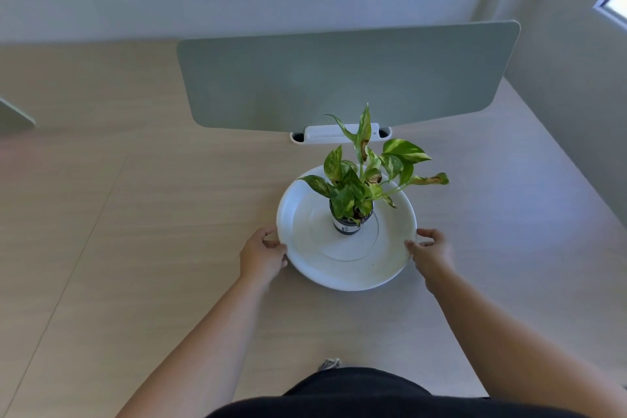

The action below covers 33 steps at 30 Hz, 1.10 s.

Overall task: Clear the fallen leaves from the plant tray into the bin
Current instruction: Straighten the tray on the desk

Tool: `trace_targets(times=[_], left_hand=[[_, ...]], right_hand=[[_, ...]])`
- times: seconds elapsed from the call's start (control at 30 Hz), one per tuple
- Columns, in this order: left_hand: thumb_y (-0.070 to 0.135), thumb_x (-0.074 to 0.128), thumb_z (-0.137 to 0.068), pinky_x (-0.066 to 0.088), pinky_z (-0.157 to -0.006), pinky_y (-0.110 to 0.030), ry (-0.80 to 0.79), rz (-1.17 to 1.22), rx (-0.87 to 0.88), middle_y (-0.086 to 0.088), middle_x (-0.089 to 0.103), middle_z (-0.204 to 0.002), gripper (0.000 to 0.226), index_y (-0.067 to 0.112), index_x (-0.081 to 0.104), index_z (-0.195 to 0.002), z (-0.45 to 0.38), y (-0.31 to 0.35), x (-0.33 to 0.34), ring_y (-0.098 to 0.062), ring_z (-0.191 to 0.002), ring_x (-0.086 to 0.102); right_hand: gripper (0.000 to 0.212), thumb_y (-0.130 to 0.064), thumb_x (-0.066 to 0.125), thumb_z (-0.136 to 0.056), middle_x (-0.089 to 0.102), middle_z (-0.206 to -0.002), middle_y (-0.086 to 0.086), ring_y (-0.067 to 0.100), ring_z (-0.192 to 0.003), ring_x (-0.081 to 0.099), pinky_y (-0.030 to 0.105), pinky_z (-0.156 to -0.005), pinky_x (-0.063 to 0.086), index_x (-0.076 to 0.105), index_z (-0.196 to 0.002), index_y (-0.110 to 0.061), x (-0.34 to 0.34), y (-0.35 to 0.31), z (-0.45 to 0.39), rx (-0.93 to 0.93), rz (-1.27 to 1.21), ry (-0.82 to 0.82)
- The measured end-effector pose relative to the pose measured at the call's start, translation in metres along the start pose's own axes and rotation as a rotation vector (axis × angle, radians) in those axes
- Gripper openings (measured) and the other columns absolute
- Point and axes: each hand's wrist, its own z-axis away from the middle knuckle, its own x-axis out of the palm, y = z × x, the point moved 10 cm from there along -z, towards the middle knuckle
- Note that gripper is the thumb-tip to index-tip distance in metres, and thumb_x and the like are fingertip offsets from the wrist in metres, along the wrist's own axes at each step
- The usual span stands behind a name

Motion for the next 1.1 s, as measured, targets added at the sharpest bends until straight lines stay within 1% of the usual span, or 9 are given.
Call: trace_targets(times=[0.13,0.27,0.33,0.43,0.53,0.63,0.8,0.97,1.1], left_hand=[[-0.002,0.064,-0.080,0.058,-0.062,-0.025,-0.021,0.116,-0.067,-0.011,0.067,-0.085,0.052,0.023,0.058,-0.125,-0.011,0.003,0.008,-0.022,-0.064,0.066],[-0.004,0.063,-0.079,0.057,-0.061,-0.025,-0.018,0.187,-0.088,-0.016,0.069,-0.088,0.052,0.023,0.059,-0.124,-0.021,0.008,0.015,-0.021,-0.065,0.064],[-0.004,0.062,-0.079,0.058,-0.064,-0.027,-0.012,0.211,-0.090,-0.018,0.070,-0.091,0.051,0.023,0.059,-0.123,-0.026,0.011,0.018,-0.021,-0.067,0.065],[-0.003,0.061,-0.079,0.058,-0.066,-0.027,0.005,0.237,-0.089,-0.014,0.068,-0.085,0.052,0.023,0.059,-0.124,-0.035,0.015,0.025,-0.019,-0.071,0.065],[-0.003,0.061,-0.081,0.057,-0.064,-0.025,0.024,0.259,-0.073,-0.009,0.064,-0.082,0.052,0.020,0.059,-0.127,-0.041,0.023,0.032,-0.018,-0.074,0.064],[-0.003,0.061,-0.082,0.055,-0.062,-0.023,0.040,0.267,-0.047,-0.006,0.061,-0.077,0.051,0.017,0.058,-0.129,-0.045,0.032,0.040,-0.019,-0.069,0.062],[-0.003,0.059,-0.084,0.052,-0.053,-0.014,0.044,0.253,-0.008,-0.010,0.058,-0.073,0.050,0.013,0.058,-0.131,-0.058,0.042,0.051,-0.017,-0.061,0.054],[-0.001,0.061,-0.085,0.058,-0.067,-0.022,0.062,0.259,-0.013,-0.007,0.061,-0.074,0.049,0.014,0.059,-0.132,-0.071,0.046,0.055,-0.015,-0.069,0.061],[-0.002,0.061,-0.085,0.058,-0.072,-0.025,0.069,0.282,0.003,0.001,0.066,-0.070,0.049,0.014,0.059,-0.131,-0.075,0.050,0.058,-0.015,-0.075,0.066]], right_hand=[[0.029,-0.015,0.067,-0.084,0.060,-0.076,0.002,0.026,-0.074,0.060,0.041,-0.072,0.053,0.057,-0.110,-0.019,0.005,-0.017,-0.014,-0.023,0.066,-0.007],[0.028,-0.015,0.067,-0.084,0.065,-0.082,0.006,0.027,-0.078,0.062,0.029,-0.058,0.045,0.057,-0.110,-0.019,0.008,-0.034,-0.025,-0.043,0.153,-0.014],[0.027,-0.016,0.066,-0.084,0.065,-0.091,0.010,0.029,-0.081,0.062,0.028,-0.056,0.043,0.057,-0.110,-0.018,0.009,-0.043,-0.031,-0.063,0.202,-0.006],[0.028,-0.017,0.065,-0.085,0.066,-0.096,0.010,0.030,-0.084,0.063,0.029,-0.062,0.045,0.057,-0.111,-0.018,0.011,-0.055,-0.042,-0.083,0.265,0.000],[0.029,-0.019,0.064,-0.086,0.066,-0.093,0.009,0.028,-0.081,0.062,0.030,-0.064,0.048,0.056,-0.113,-0.019,0.014,-0.064,-0.053,-0.100,0.308,-0.007],[0.029,-0.020,0.063,-0.087,0.063,-0.091,0.006,0.027,-0.081,0.061,0.033,-0.067,0.049,0.054,-0.115,-0.019,0.015,-0.073,-0.065,-0.118,0.351,-0.018],[0.031,-0.021,0.061,-0.089,0.063,-0.089,0.004,0.026,-0.080,0.059,0.031,-0.067,0.047,0.053,-0.118,-0.018,0.020,-0.087,-0.082,-0.134,0.367,-0.027],[0.031,-0.020,0.061,-0.088,0.066,-0.091,0.004,0.024,-0.080,0.059,0.031,-0.068,0.047,0.054,-0.118,-0.018,0.026,-0.097,-0.095,-0.145,0.364,-0.033],[0.031,-0.020,0.061,-0.088,0.064,-0.085,0.001,0.024,-0.080,0.060,0.031,-0.069,0.047,0.055,-0.118,-0.018,0.030,-0.103,-0.104,-0.158,0.357,-0.040]])
